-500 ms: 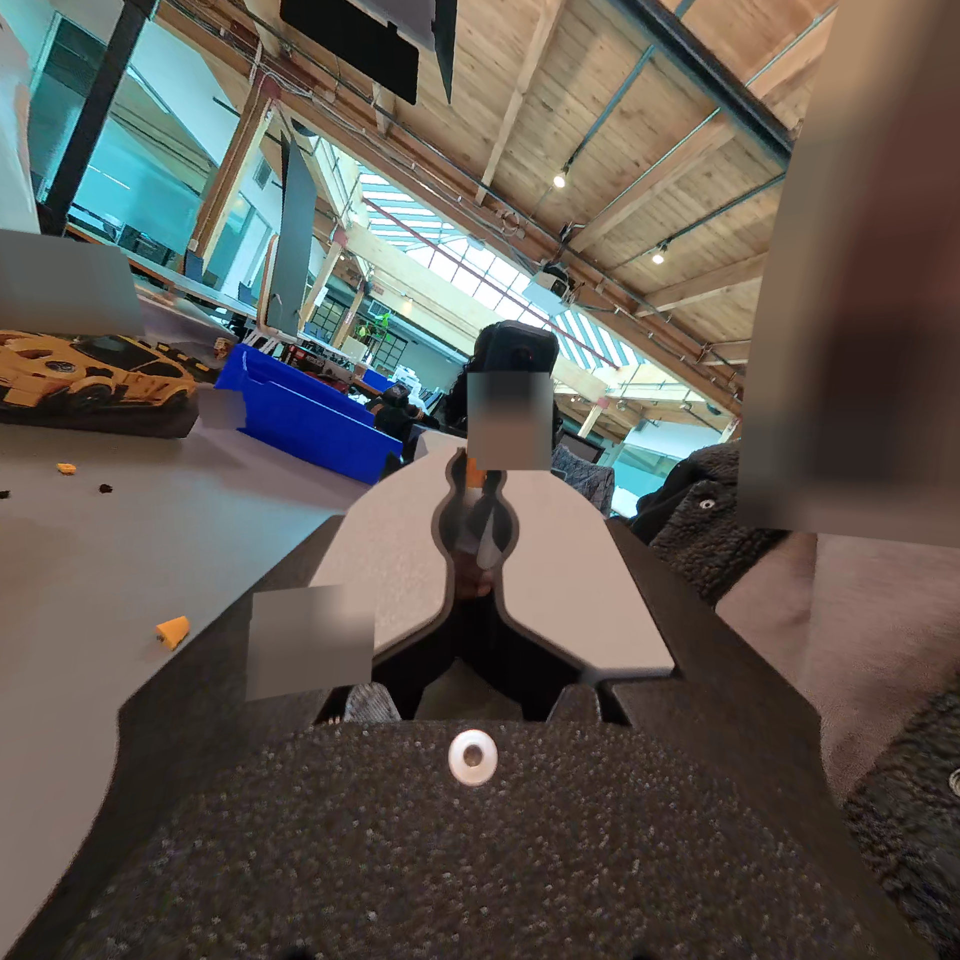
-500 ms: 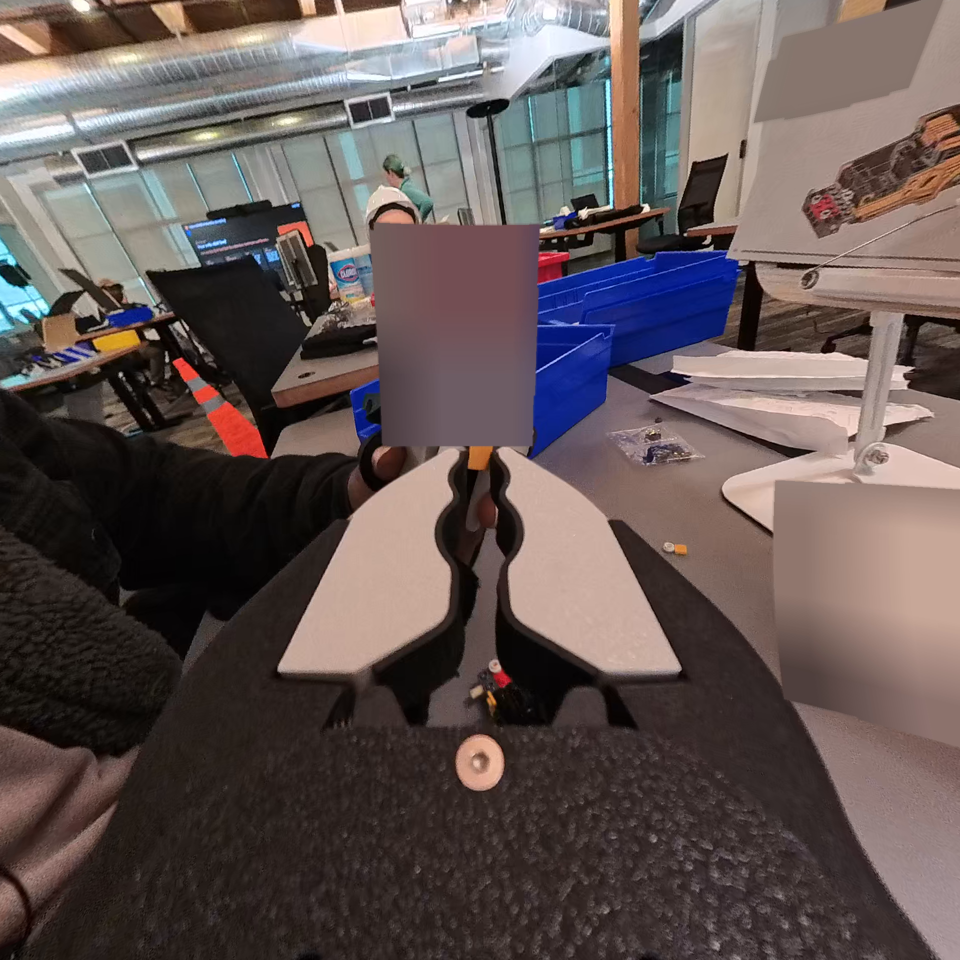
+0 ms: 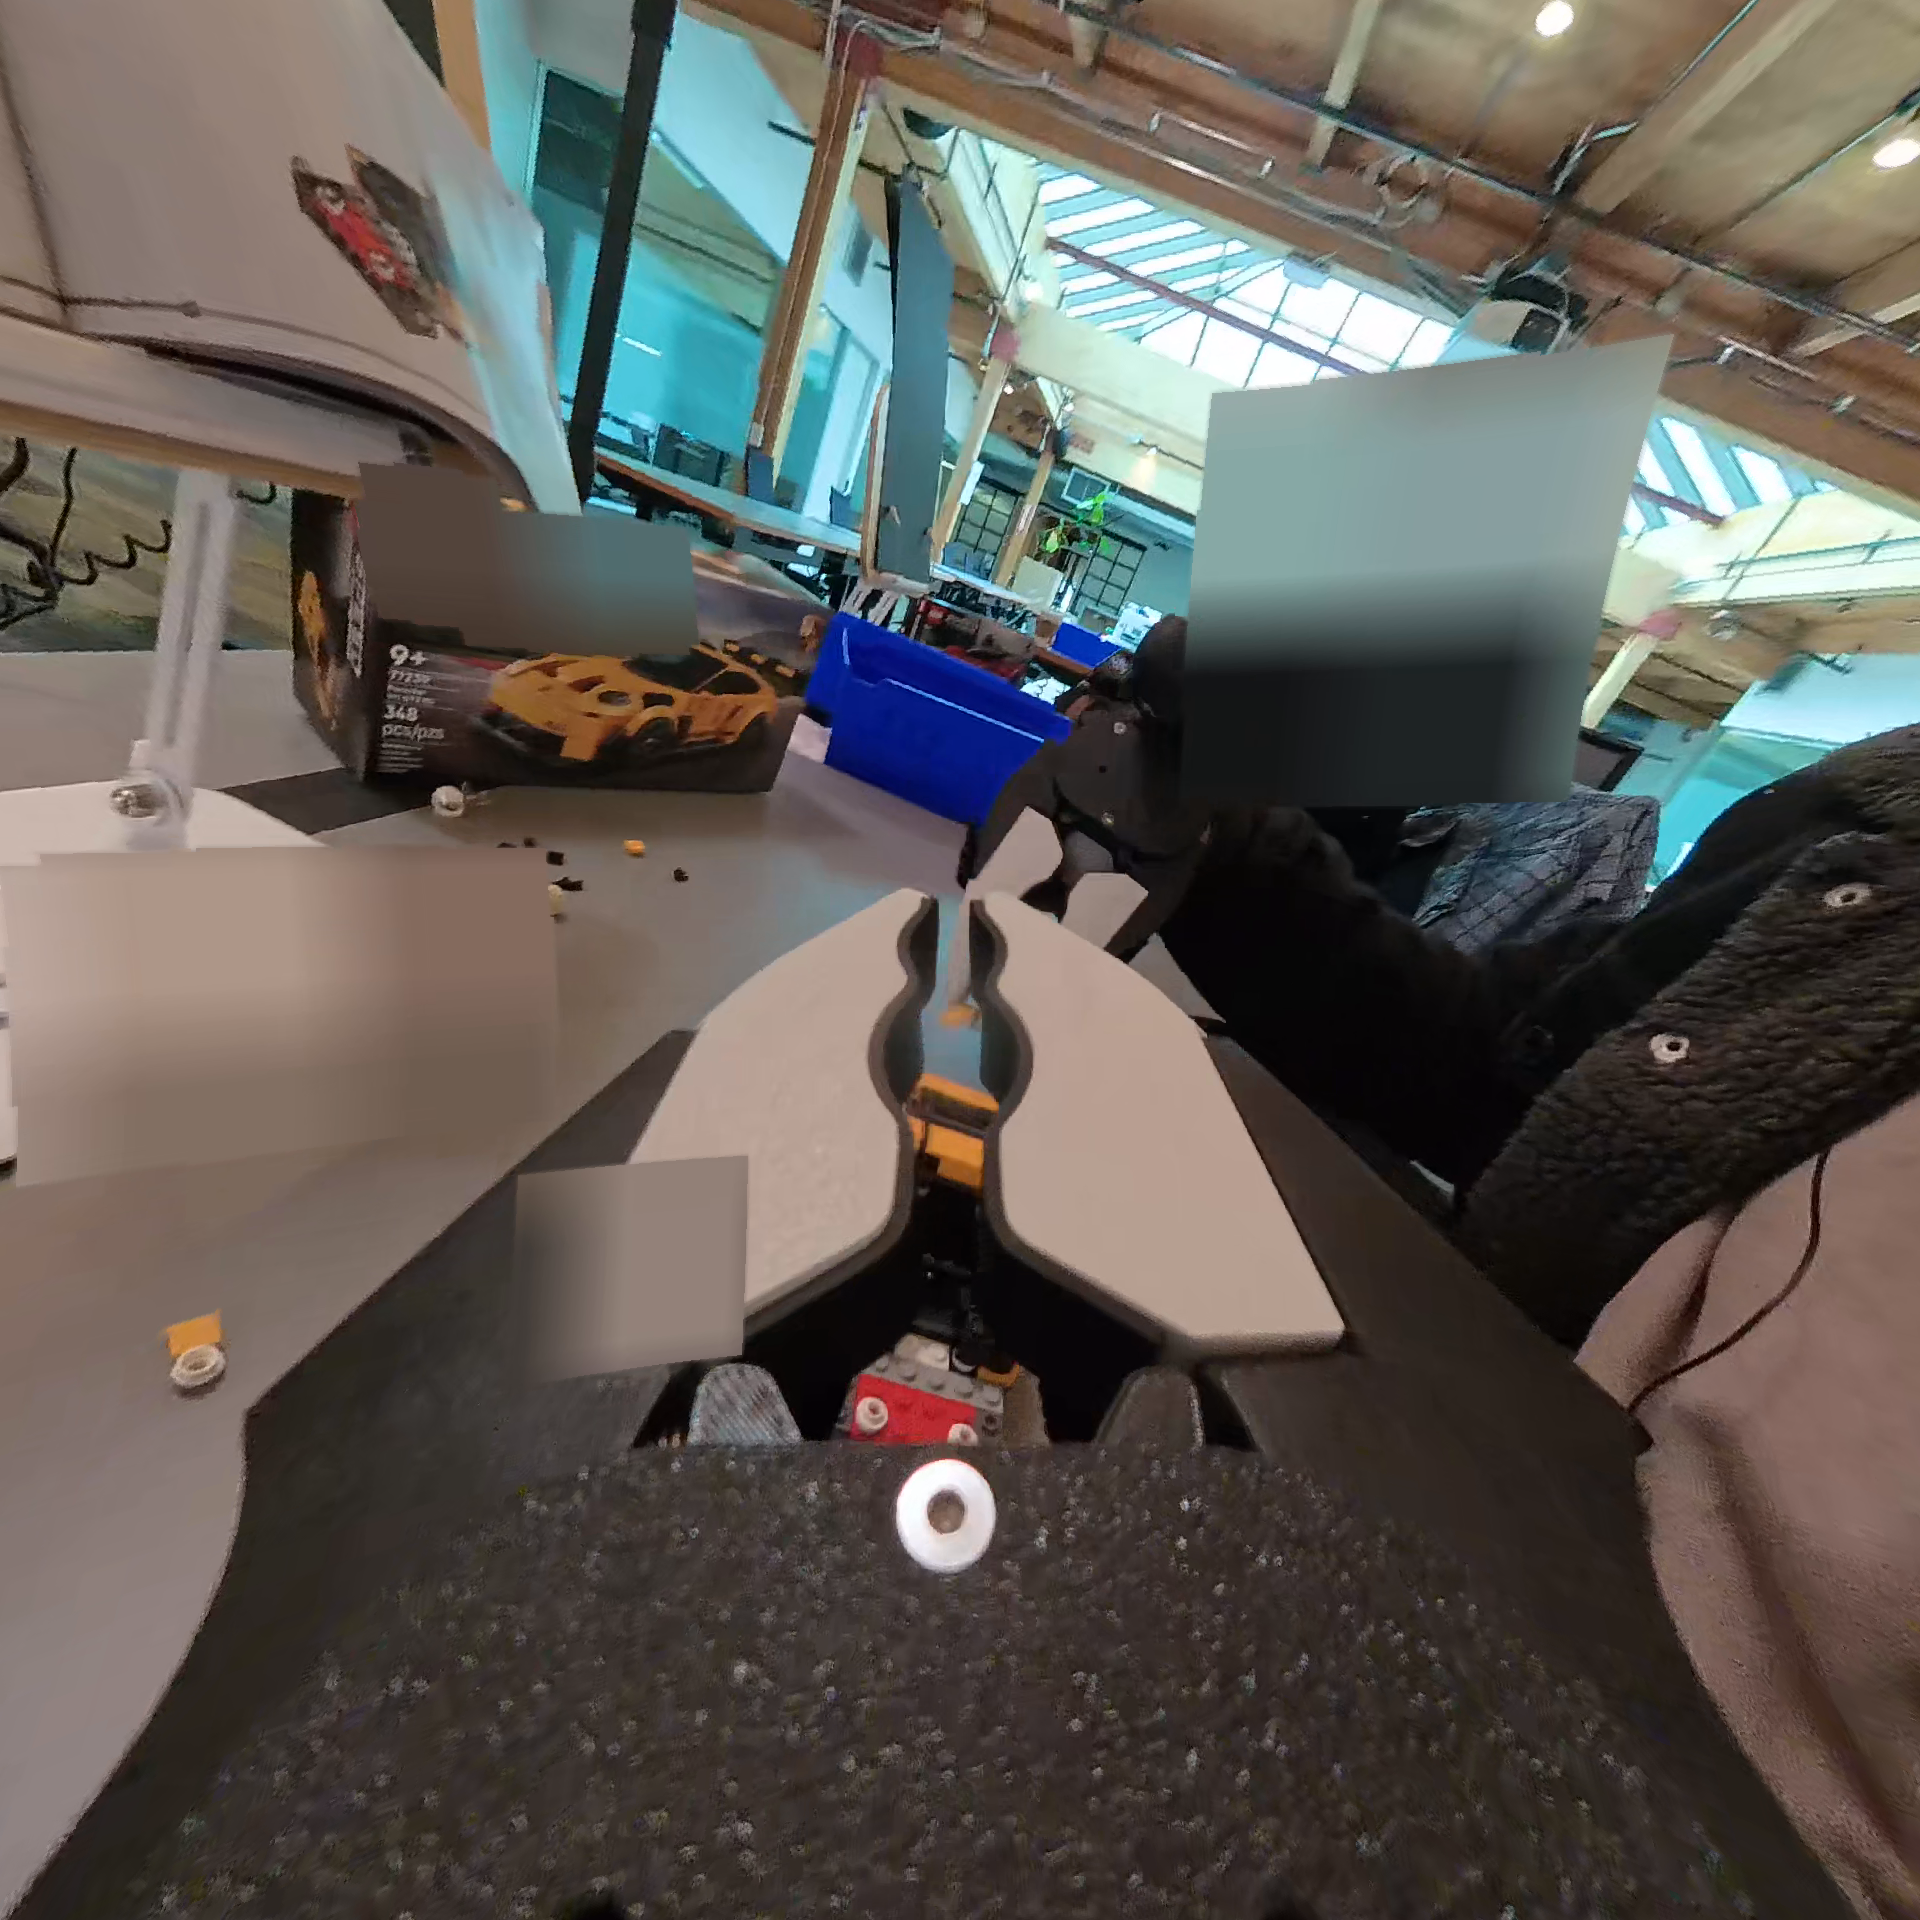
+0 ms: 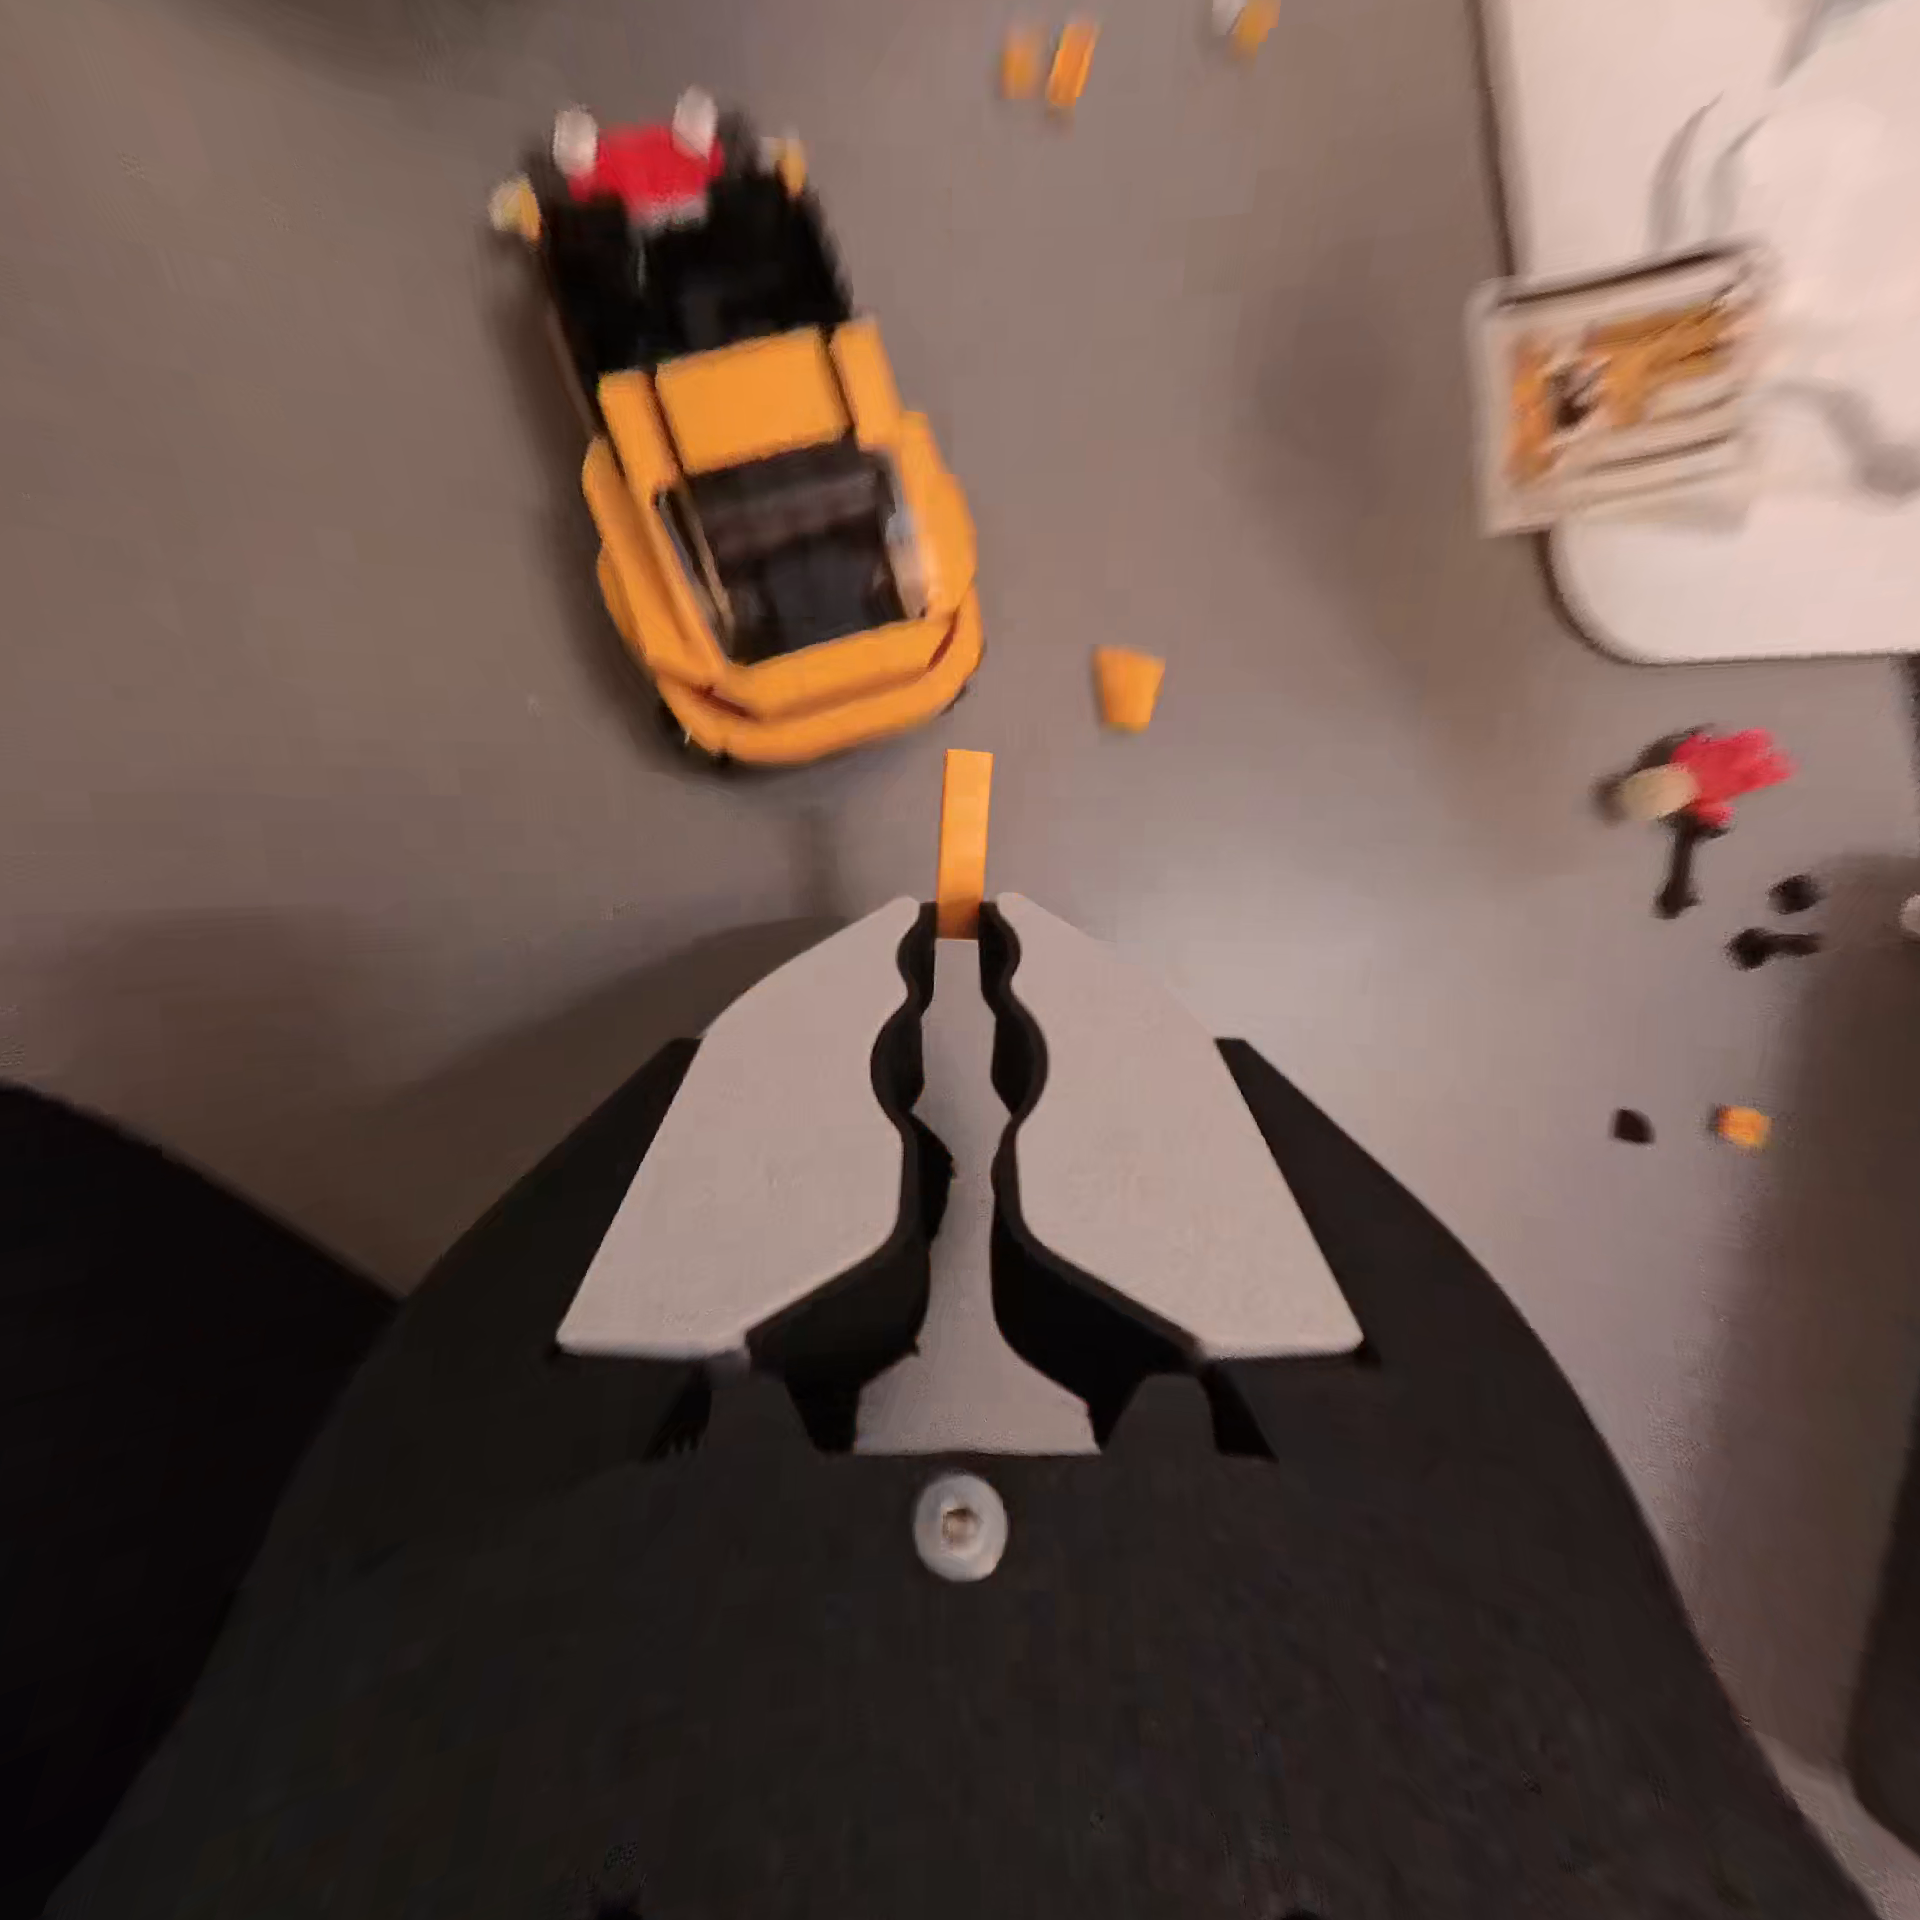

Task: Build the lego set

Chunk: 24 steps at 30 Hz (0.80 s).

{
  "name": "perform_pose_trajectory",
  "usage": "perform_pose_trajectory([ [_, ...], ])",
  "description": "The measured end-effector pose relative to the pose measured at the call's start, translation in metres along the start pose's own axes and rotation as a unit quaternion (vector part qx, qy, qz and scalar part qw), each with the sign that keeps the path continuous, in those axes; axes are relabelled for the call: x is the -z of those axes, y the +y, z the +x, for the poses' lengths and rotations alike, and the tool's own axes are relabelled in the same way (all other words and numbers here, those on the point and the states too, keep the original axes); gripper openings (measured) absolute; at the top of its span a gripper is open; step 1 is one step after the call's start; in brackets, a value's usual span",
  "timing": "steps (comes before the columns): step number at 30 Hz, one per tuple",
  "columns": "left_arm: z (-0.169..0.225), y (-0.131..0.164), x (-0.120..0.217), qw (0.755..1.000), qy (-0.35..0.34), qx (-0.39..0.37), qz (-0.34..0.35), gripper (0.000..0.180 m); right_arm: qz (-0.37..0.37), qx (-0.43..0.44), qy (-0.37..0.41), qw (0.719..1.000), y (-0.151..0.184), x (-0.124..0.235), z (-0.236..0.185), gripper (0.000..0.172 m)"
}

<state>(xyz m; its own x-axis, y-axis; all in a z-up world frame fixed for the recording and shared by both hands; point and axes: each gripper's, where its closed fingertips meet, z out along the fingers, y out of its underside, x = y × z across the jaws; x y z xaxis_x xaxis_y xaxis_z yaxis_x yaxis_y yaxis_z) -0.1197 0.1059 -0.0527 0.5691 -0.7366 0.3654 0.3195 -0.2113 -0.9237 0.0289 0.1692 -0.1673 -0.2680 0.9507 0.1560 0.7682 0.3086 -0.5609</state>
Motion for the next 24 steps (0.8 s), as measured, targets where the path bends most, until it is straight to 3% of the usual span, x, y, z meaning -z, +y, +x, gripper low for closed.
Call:
perform_pose_trajectory([
  [6, -0.003, 0.021, -0.008, 0.999, -0.001, 0.002, -0.042, 0.005, -0.095, 0.028, -0.035, 0.995, 0.027, -0.019, -0.018, 0.008],
  [11, 0.001, 0.028, -0.012, 0.998, 0.006, -0.004, -0.057, 0.006, -0.093, 0.034, -0.024, 0.995, 0.025, -0.023, -0.017, 0.008],
  [16, 0.001, 0.024, -0.01, 0.999, 0.011, 0.017, -0.042, 0.006, -0.086, 0.032, -0.014, 0.996, 0.022, -0.021, -0.014, 0.019],
  [20, 0.001, 0.018, -0.008, 0.999, 0.003, 0.011, -0.038, 0.004, -0.004, 0.019, 0.023, 1.0, -0.004, -0.009, -0.001, 0.02],
  [22, 0.0, 0.012, -0.006, 0.999, -0.014, -0.002, -0.032, 0.002, 0.078, 0.001, 0.089, 0.993, -0.029, 0.006, 0.022, 0.021],
  [24, -0.001, 0.001, -0.001, 0.999, -0.035, -0.02, -0.017, 0.001, 0.182, -0.039, 0.176, 0.967, -0.057, 0.031, 0.051, 0.022],
])
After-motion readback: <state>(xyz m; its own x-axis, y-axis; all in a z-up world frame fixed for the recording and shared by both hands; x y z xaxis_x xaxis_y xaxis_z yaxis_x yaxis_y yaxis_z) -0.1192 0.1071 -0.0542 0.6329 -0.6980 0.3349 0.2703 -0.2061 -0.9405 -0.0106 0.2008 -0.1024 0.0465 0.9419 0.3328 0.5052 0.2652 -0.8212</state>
